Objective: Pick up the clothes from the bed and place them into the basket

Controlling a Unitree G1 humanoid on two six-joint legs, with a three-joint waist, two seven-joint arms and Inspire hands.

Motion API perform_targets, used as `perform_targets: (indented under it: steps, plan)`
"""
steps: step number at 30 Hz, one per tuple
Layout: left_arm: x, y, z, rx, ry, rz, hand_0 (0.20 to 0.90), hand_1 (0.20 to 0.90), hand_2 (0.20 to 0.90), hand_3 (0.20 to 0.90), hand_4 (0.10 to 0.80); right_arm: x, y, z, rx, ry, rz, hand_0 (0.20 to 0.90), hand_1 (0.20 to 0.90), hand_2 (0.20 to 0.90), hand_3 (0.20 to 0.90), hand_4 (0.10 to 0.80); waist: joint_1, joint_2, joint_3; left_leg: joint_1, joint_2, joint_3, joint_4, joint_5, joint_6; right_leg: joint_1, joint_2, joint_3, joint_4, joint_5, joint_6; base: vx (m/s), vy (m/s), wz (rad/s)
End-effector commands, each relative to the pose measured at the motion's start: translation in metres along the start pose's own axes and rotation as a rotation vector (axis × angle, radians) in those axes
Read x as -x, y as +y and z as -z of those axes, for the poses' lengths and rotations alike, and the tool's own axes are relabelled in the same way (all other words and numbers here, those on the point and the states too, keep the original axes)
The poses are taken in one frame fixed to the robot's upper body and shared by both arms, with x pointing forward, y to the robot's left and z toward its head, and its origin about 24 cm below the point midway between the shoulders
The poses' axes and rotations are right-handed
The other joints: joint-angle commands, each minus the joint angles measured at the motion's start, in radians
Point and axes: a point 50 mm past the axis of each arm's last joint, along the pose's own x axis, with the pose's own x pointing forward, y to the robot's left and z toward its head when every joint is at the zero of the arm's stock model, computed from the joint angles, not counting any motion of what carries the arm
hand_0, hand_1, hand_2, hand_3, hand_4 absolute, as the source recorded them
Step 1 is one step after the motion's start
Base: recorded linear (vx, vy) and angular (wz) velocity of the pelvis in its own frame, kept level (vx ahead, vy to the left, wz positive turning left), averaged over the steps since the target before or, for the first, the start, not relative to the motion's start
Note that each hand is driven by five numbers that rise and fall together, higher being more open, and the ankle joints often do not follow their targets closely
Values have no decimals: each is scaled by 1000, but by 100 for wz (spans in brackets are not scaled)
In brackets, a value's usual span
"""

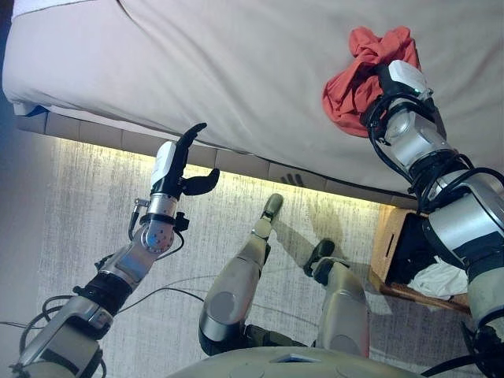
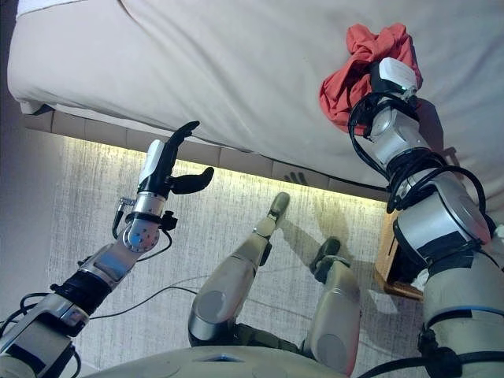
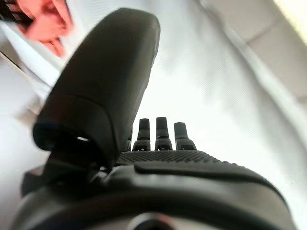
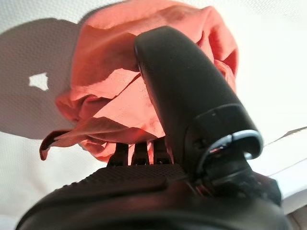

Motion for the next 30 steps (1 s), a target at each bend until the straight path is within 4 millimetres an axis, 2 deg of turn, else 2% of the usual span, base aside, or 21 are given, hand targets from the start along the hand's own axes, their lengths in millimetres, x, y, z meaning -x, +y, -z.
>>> perform_targets:
  steps: [1, 5, 6, 7, 9, 10, 11, 12, 15, 23, 27, 30]
  plan:
    - [-17, 29, -29, 26, -162, -202, 900, 900, 900, 900, 800, -6, -46, -23, 69, -40, 152, 900, 900, 900, 900, 800, 16, 12, -30, -112, -45, 40, 293, -297, 81, -70, 48, -12, 10, 25, -40, 8, 5, 10]
    - [-18, 33, -36, 103, -178, -233, 900, 900, 900, 900, 800, -8, -51, -12, 94, 39, 157, 900, 900, 900, 900, 800, 31, 24, -30, -200, -59, 48, 396, -334, 92, -149, 43, -9, 86, 5, -49, -7, -1, 3]
    - [-17, 33, -37, 122, -180, -230, 900, 900, 900, 900, 800, -9, -54, -9, 90, 61, 160, 900, 900, 900, 900, 800, 36, 28, -30, -216, -62, 48, 417, -341, 95, -167, 44, -7, 107, 0, -52, -51, -32, 0]
    - [-15, 33, -39, 155, -187, -223, 900, 900, 900, 900, 800, -10, -66, -6, 92, 94, 167, 900, 900, 900, 900, 800, 45, 38, -30, -250, -64, 54, 455, -353, 101, -206, 40, -6, 149, -12, -57, -56, -29, 2]
    - [-13, 33, -40, 165, -192, -221, 900, 900, 900, 900, 800, -11, -71, -4, 91, 108, 165, 900, 900, 900, 900, 800, 49, 42, -30, -267, -66, 58, 474, -359, 105, -226, 39, -4, 170, -18, -59, -42, -18, 1]
    - [-12, 34, -40, 172, -193, -215, 900, 900, 900, 900, 800, -11, -74, -1, 79, 120, 161, 662, 662, 662, 623, 523, 53, 45, -30, -281, -67, 59, 492, -364, 105, -240, 39, -2, 188, -25, -62, 0, 0, 0]
    - [-10, 33, -40, 180, -190, -213, 900, 900, 900, 900, 800, -11, -76, 0, 68, 122, 165, 580, 580, 580, 527, 427, 53, 47, -30, -293, -67, 62, 507, -368, 107, -251, 39, -1, 203, -30, -65, -40, -25, 3]
    - [-8, 34, -39, 203, -176, -207, 900, 900, 900, 900, 800, -11, -78, 2, 37, 120, 179, 300, 300, 300, 200, 100, 53, 48, -30, -307, -68, 64, 532, -376, 109, -265, 39, 3, 223, -37, -68, -36, -29, 5]
    - [-4, 34, -36, 224, -161, -200, 900, 900, 900, 900, 800, -11, -79, 3, 26, 106, 200, 300, 300, 300, 200, 100, 51, 45, -30, -308, -66, 65, 544, -384, 111, -266, 42, 2, 233, -43, -73, -19, -24, 6]
    - [4, 29, -25, 248, -108, -148, 900, 900, 900, 900, 800, -10, -70, 6, -39, 45, 229, 300, 300, 300, 200, 100, 34, 5, -30, -191, -48, 63, 483, -380, 100, -129, 60, -17, 158, -32, -78, 6, -31, -4]
    - [5, 22, -21, 242, -77, -107, 900, 900, 900, 900, 800, -10, -71, 8, -116, 8, 208, 300, 300, 300, 200, 100, 23, -14, -30, -63, -32, 55, 365, -349, 89, -4, 66, -22, 55, -16, -73, 36, -14, -1]
    - [7, 13, -13, 227, -23, -74, 900, 900, 900, 900, 800, -9, -71, 16, -192, -2, 206, 300, 300, 300, 200, 100, 5, -36, -43, 60, -6, 51, 241, -316, 77, 120, 79, -21, -87, 20, -61, 41, 24, -14]
